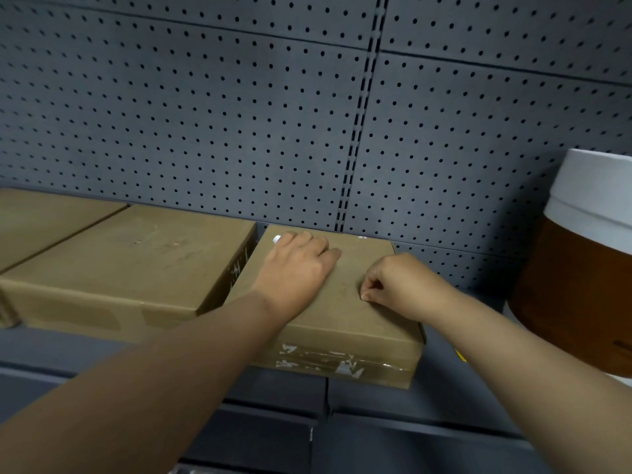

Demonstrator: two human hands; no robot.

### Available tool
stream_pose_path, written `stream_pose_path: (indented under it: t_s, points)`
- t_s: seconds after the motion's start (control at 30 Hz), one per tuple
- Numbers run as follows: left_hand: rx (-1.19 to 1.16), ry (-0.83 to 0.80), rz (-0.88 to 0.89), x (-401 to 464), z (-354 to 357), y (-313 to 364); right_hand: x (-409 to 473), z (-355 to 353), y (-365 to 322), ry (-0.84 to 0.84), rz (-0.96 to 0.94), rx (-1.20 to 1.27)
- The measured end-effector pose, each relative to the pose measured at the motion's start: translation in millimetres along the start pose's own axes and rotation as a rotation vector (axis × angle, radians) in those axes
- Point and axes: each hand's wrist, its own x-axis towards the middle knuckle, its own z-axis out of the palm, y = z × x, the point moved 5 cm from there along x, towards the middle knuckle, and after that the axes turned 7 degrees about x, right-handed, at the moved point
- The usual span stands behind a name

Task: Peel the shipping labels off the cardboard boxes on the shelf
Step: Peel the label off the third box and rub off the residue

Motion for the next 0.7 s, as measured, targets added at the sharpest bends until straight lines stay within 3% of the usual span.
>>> stream_pose_path:
  t_s: [0.53,0.7]
  points:
    - [-0.024,-0.021,0.008,-1,-3,1,7,6,1,0.085,0.025,-0.123]
    - [-0.021,-0.011,0.003,-1,-3,1,9,1,9,0.134,0.095,0.037]
